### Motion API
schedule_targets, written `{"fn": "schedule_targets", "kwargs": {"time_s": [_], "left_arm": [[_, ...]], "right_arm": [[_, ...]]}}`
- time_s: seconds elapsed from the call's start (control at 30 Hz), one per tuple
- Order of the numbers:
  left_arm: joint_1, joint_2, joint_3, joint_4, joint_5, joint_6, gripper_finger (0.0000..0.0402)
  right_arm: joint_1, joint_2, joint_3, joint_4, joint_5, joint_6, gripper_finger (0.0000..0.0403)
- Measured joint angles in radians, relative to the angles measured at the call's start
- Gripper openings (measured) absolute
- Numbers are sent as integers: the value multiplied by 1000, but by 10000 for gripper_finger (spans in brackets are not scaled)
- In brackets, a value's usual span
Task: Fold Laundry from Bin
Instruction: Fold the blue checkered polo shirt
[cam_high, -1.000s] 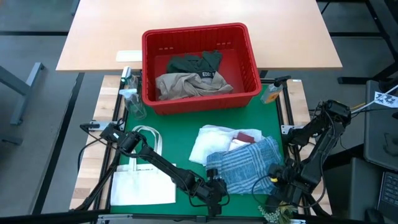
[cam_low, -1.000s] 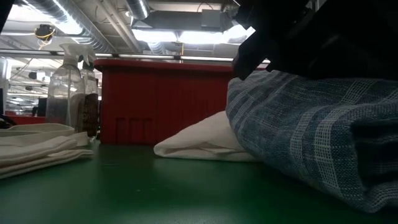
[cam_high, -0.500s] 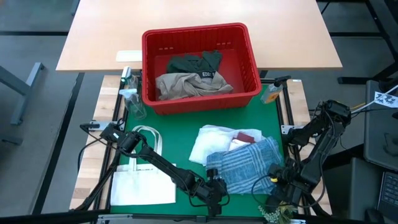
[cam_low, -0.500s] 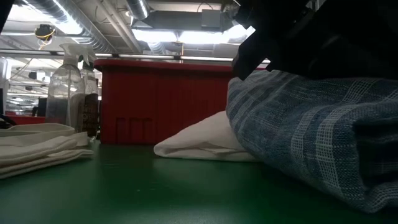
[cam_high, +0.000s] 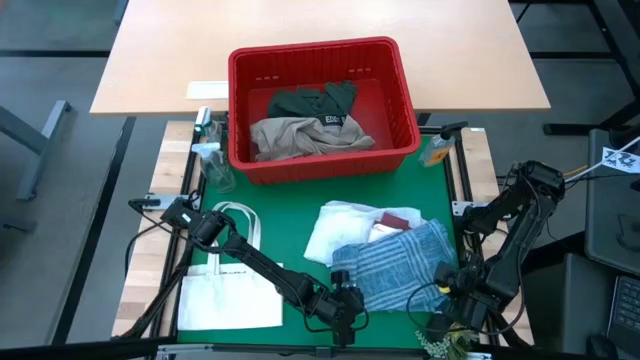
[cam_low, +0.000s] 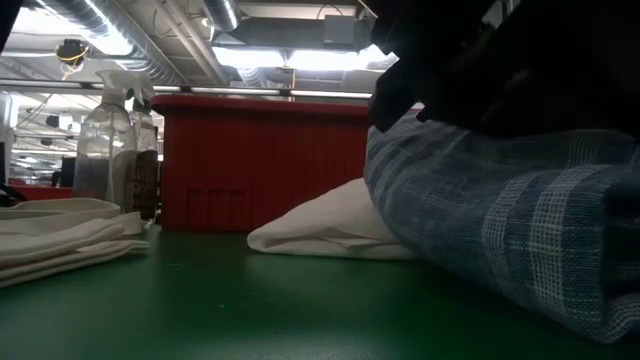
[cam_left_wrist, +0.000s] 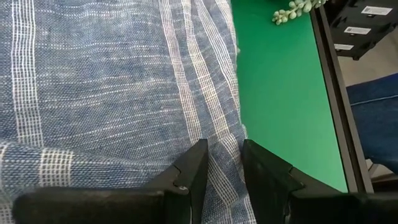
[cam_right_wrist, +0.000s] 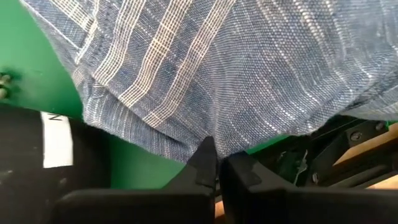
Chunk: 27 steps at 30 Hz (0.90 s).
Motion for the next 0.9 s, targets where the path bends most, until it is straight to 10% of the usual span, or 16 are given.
{"fn": "schedule_targets", "kwargs": {"time_s": [0.9], "left_arm": [[16,-24,284,-219,41,-112,96]], "right_arm": [[-2,1,-2,-13,-60,-2,25]]}}
